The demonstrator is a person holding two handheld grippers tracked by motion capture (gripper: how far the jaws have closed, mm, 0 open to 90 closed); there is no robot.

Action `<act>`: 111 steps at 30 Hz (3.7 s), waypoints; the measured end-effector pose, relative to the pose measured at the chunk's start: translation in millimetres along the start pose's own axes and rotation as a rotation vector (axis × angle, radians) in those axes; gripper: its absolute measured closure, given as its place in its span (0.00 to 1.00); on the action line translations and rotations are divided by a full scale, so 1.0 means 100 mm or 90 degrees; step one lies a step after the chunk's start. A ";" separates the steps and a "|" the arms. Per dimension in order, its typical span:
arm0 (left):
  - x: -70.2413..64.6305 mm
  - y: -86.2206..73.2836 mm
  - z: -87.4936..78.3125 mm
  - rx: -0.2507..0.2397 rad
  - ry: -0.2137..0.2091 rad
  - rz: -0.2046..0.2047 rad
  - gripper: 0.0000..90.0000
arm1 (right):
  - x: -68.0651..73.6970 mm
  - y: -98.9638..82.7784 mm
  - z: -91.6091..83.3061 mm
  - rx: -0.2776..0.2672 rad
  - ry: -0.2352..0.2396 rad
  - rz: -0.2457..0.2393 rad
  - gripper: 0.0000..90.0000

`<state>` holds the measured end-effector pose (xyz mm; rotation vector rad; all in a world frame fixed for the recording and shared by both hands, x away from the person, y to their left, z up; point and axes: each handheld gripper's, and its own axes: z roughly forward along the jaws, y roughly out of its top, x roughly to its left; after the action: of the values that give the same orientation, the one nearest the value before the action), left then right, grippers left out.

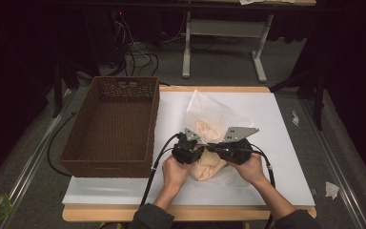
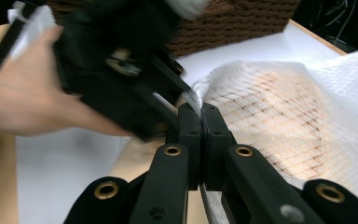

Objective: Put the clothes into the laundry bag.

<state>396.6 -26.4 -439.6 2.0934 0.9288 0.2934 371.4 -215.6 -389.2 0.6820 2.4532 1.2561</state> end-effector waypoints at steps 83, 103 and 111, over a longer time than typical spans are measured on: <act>-0.10 -0.07 -0.04 -0.027 0.076 0.029 0.55 | -0.07 0.01 -0.02 0.000 -0.010 0.009 1.00; -0.02 -0.39 0.05 0.066 0.051 -0.011 0.42 | -0.09 0.01 0.01 0.005 -0.017 0.015 1.00; -0.03 -0.31 -0.05 -0.028 0.017 0.017 0.95 | -0.10 0.00 0.00 0.001 -0.015 0.016 1.00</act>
<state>376.0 -12.8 -459.5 2.0667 0.9023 0.3529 379.8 -220.4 -388.5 0.7252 2.4334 1.2486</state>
